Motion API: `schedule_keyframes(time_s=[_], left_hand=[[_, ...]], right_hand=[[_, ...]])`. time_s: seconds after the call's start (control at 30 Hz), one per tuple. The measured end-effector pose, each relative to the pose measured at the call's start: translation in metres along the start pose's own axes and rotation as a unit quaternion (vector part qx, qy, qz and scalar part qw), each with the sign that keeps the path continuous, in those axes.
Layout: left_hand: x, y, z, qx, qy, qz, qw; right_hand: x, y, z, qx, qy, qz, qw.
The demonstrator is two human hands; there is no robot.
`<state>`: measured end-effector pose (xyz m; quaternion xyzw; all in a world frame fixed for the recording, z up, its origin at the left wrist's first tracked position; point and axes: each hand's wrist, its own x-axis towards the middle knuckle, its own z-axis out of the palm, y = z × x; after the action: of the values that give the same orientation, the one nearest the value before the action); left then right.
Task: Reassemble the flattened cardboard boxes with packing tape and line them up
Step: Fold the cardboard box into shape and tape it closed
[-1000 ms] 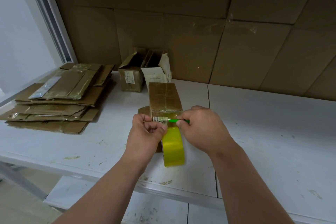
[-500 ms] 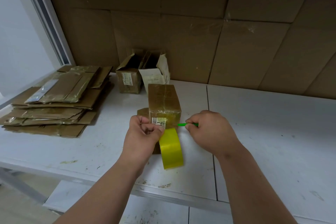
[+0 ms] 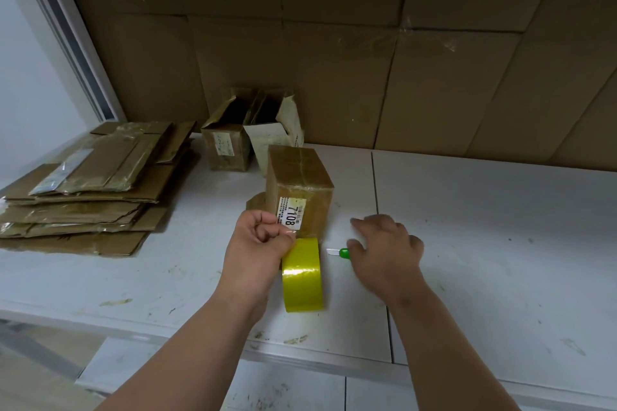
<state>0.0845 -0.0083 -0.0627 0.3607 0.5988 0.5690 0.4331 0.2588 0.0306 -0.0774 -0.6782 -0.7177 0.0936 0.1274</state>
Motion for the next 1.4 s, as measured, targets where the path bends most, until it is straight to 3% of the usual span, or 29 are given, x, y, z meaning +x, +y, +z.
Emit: schedule_keyframes(time_s=[0.07,0.17,0.33,0.53,0.7,0.8,0.93,1.0,1.07,1.17,1.3,1.4], left_hand=[[0.000,0.000,0.001,0.002,0.005,0.001,1.000],[-0.003,0.002,0.004,0.003,-0.002,0.011,1.000],[-0.005,0.004,0.004,0.023,-0.007,0.034,0.999],[-0.007,0.010,0.003,0.055,0.007,0.068,0.996],[-0.009,0.028,0.007,0.076,0.066,0.136,0.986],[-0.010,0.042,0.014,0.068,0.101,0.173,0.977],[-0.016,0.052,0.030,0.020,0.119,0.197,0.973],[-0.017,0.056,0.035,0.012,0.102,0.192,0.976],[-0.014,0.060,0.037,0.034,0.057,0.179,0.982],[-0.009,0.066,0.041,0.066,-0.031,0.152,0.986],[-0.003,0.083,0.050,0.067,-0.068,0.149,0.984],[0.005,0.097,0.054,0.000,-0.073,0.132,0.989]], right_hand=[[-0.004,-0.016,-0.003,0.193,0.017,0.003,0.981],[-0.013,-0.037,-0.007,0.402,-0.043,0.015,0.915],[-0.015,-0.044,-0.004,0.457,-0.061,-0.002,0.887],[-0.012,-0.043,-0.007,0.460,-0.063,-0.006,0.886],[-0.018,-0.043,-0.010,0.605,-0.072,0.034,0.793],[-0.020,-0.036,-0.013,0.622,-0.063,0.009,0.780],[-0.023,-0.032,-0.022,0.651,-0.117,-0.080,0.746],[-0.023,-0.028,-0.030,0.643,-0.098,-0.092,0.754],[-0.021,-0.018,-0.038,0.617,-0.021,-0.087,0.782],[-0.017,-0.001,-0.056,0.633,0.062,-0.087,0.767],[-0.011,0.010,-0.079,0.595,0.081,-0.144,0.786],[-0.009,0.009,-0.092,0.551,0.114,-0.181,0.806]])
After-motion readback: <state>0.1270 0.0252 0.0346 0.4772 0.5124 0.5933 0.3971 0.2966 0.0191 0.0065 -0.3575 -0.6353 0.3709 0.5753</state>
